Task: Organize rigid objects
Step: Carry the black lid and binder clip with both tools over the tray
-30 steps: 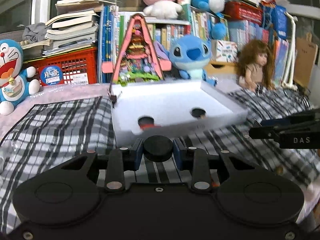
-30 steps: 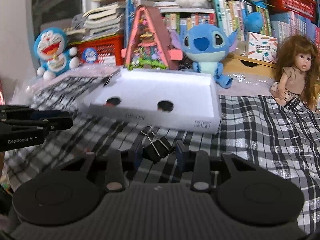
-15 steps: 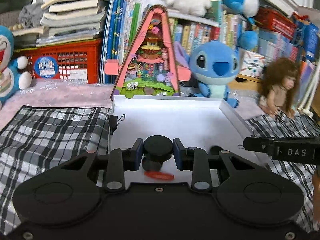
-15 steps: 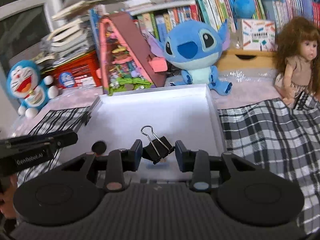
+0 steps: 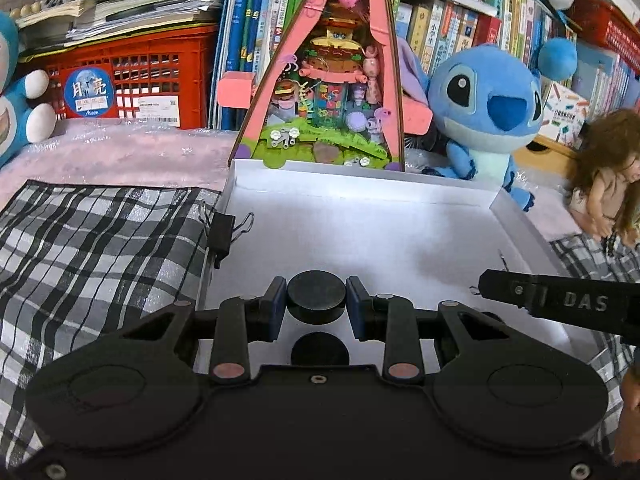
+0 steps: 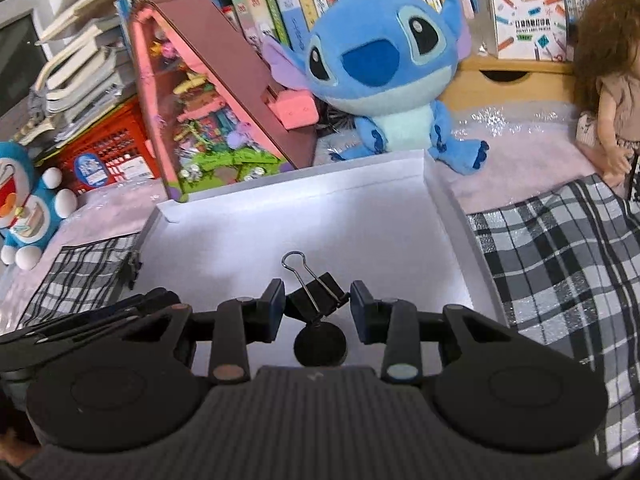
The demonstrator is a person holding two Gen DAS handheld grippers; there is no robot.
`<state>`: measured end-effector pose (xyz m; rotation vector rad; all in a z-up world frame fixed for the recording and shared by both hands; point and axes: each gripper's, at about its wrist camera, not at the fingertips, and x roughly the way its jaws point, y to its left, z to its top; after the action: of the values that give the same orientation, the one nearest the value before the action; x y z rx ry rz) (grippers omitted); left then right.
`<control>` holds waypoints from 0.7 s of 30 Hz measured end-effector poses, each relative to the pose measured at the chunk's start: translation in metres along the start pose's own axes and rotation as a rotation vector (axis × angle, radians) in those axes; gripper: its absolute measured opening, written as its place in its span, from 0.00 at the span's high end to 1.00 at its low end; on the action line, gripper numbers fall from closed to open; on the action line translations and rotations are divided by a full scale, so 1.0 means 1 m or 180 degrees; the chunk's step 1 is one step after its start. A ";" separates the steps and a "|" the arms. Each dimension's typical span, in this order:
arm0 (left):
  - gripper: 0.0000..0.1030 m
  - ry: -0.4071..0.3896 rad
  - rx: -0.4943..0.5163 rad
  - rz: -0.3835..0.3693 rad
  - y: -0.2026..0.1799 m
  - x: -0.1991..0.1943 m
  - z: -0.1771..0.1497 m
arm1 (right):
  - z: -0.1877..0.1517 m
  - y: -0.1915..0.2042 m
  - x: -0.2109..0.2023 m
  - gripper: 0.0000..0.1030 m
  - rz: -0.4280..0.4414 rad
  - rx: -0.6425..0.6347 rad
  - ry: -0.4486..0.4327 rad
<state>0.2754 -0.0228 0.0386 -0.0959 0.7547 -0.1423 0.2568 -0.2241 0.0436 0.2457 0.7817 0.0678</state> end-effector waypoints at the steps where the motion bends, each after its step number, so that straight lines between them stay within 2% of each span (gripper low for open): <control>1: 0.71 -0.0001 0.0013 0.0010 0.000 0.002 0.000 | 0.000 0.000 0.004 0.61 -0.0019 0.0007 0.0017; 4: 0.71 0.0005 0.0017 0.0025 -0.001 0.006 -0.001 | -0.001 0.002 0.013 0.61 -0.0094 -0.0016 0.0033; 21: 0.71 0.0007 0.0165 0.0136 -0.002 0.015 -0.009 | -0.011 0.006 0.025 0.61 -0.0120 -0.0111 0.0021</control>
<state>0.2801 -0.0281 0.0219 -0.0305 0.7542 -0.1214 0.2672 -0.2129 0.0205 0.1977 0.7908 0.0468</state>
